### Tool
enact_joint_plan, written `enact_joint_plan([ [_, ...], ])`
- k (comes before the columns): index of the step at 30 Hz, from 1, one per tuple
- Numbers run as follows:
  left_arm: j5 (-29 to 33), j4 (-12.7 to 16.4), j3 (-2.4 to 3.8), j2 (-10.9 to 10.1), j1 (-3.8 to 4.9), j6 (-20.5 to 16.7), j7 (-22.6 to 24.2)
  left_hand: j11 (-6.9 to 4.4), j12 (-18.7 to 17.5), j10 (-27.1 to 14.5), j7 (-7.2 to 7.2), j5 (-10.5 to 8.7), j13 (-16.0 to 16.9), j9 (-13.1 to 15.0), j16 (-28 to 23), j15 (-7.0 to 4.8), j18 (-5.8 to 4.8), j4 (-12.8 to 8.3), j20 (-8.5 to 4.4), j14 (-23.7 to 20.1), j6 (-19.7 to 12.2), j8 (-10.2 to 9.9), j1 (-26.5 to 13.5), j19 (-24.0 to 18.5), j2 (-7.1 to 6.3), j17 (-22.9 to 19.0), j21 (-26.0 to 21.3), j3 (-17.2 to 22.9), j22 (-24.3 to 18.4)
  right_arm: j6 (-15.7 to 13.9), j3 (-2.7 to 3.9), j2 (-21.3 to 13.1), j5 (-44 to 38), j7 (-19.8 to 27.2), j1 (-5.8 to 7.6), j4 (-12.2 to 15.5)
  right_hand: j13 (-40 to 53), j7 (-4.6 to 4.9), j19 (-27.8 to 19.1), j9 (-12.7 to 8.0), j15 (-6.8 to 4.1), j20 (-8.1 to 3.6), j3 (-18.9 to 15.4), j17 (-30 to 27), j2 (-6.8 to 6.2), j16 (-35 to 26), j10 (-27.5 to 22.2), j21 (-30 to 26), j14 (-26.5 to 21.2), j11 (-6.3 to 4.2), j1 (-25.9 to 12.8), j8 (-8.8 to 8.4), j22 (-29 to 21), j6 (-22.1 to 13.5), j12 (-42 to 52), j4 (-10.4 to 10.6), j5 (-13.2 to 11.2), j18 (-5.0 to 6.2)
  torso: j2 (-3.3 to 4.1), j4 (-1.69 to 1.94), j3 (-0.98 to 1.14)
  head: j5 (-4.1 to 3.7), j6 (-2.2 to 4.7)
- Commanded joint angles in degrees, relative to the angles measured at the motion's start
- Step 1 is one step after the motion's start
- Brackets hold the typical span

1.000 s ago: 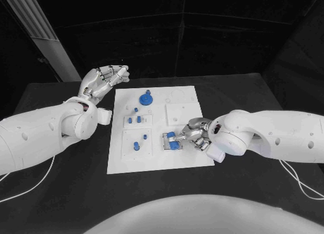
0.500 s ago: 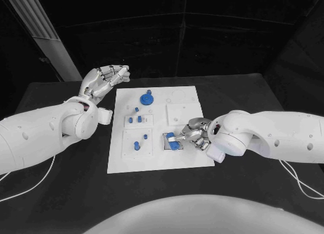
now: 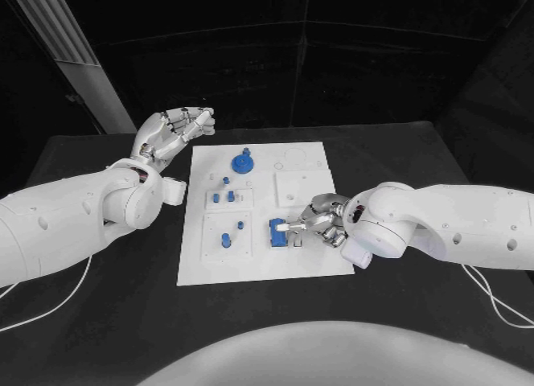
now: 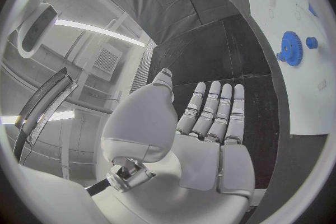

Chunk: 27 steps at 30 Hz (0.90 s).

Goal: Assemble the parts on the task board

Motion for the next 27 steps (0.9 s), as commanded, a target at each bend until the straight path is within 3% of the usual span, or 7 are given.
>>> enact_joint_plan([
  [1,0.10,0.08,0.04,0.03,0.08,0.63,7.28,0.07,0.19,-0.26,5.42,0.19,-0.07,-0.08,0.38,0.14,-1.05,0.14,-0.01,-0.41,-0.55,0.30,-0.03,-0.10,0.66,-0.10,-0.34,-0.34,-0.07,-0.91,0.02,-0.15,-0.79,0.08,0.06,0.27,15.08,-0.09,5.95,0.07,-0.39,-0.18,-0.89,15.08,-0.02,0.14,5.97,0.18,5.96,-0.39,-1.03,-0.11,15.10,0.34,0.15,0.35,-0.31,-0.42,0.02,0.00,0.03,0.06,0.01],
  [6,0.10,0.07,0.04,0.00,0.08,0.71,7.25,0.07,0.19,-0.26,5.42,0.19,-0.07,-0.08,0.38,0.14,-1.05,0.14,-0.01,-0.41,-0.55,0.30,-0.03,-0.10,0.66,-0.10,-0.34,-0.34,-0.07,-2.11,0.02,-0.90,-2.85,0.52,0.06,1.02,15.08,-0.74,5.95,0.73,-0.83,-0.50,-2.55,15.08,0.84,0.14,5.97,0.18,5.96,-0.89,-2.48,1.04,15.10,2.16,0.15,0.43,-0.30,-0.42,0.00,-0.03,0.05,0.17,0.01],
  [13,0.10,-0.11,0.04,0.08,0.04,0.84,7.14,0.07,0.22,-0.28,5.42,0.20,-0.07,-0.08,0.42,0.14,-1.05,0.14,-0.01,-0.41,-0.57,0.33,-0.01,-0.11,0.67,-0.14,-0.35,-0.36,-0.08,-2.41,0.09,-3.09,-6.25,1.84,0.25,3.07,15.08,-2.02,5.95,3.22,-2.19,-1.73,-4.11,15.08,2.20,0.14,5.97,0.18,5.96,-2.16,-1.65,4.72,15.10,3.77,0.15,0.22,-0.27,-0.42,-0.07,-0.01,0.00,0.03,0.01],
  [16,0.10,-0.17,0.04,0.12,-0.01,0.94,7.07,0.07,0.24,-0.30,5.42,0.21,-0.08,-0.08,0.46,0.14,-1.06,0.14,-0.01,-0.40,-0.59,0.36,0.01,-0.11,0.69,-0.17,-0.36,-0.39,-0.08,-3.41,0.11,-4.33,-7.18,3.17,0.59,4.10,15.08,-2.08,5.95,6.01,-2.62,-2.40,-5.01,15.08,3.20,0.14,5.97,0.18,5.96,-2.28,0.66,7.97,15.10,0.48,0.15,0.18,-0.22,-0.42,-0.03,-0.02,0.05,-0.02,0.01],
  [19,0.10,-0.20,0.04,0.16,-0.05,1.05,6.97,0.07,0.24,-0.30,5.42,0.21,-0.08,-0.08,0.46,0.14,-1.06,0.14,-0.01,-0.40,-0.59,0.36,0.01,-0.11,0.69,-0.17,-0.36,-0.39,-0.08,-4.03,0.12,-5.98,-8.94,4.26,1.05,5.06,15.08,-1.84,5.95,8.40,-2.50,-2.33,-5.53,15.08,3.84,0.14,5.97,0.18,5.96,-2.04,2.52,10.85,15.10,-2.56,0.15,0.05,-0.16,-0.42,-0.03,0.01,0.04,-0.18,0.01],
  [24,0.10,-0.33,0.04,0.24,-0.08,1.05,6.88,0.07,0.26,-0.32,5.42,0.22,-0.08,-0.08,0.49,0.14,-1.06,0.14,-0.01,-0.39,-0.61,0.37,0.02,-0.11,0.70,-0.19,-0.36,-0.40,-0.09,-4.45,0.11,-9.65,-14.04,4.75,1.81,6.90,15.08,-1.27,5.95,10.52,-2.06,-1.92,-5.56,15.08,4.16,0.14,5.97,0.18,5.96,-1.62,4.90,13.63,15.10,-6.07,0.15,-0.68,1.10,-0.42,-0.07,-0.01,-0.08,-0.71,0.01],
  [27,0.11,-0.44,0.04,0.36,-0.08,1.01,6.81,0.07,0.27,-0.32,5.42,0.23,-0.08,-0.08,0.51,0.14,-1.06,0.14,-0.01,-0.38,-0.62,0.38,0.03,-0.11,0.71,-0.20,-0.37,-0.41,-0.09,-3.70,0.08,-12.26,-18.80,3.33,2.05,7.99,15.08,-0.99,5.95,11.70,-1.78,-1.65,-5.92,15.08,3.84,0.14,5.97,0.18,5.96,-1.33,5.73,15.43,15.10,-8.11,0.15,-0.88,5.33,-0.42,0.00,0.02,-0.07,-1.07,0.01],
])
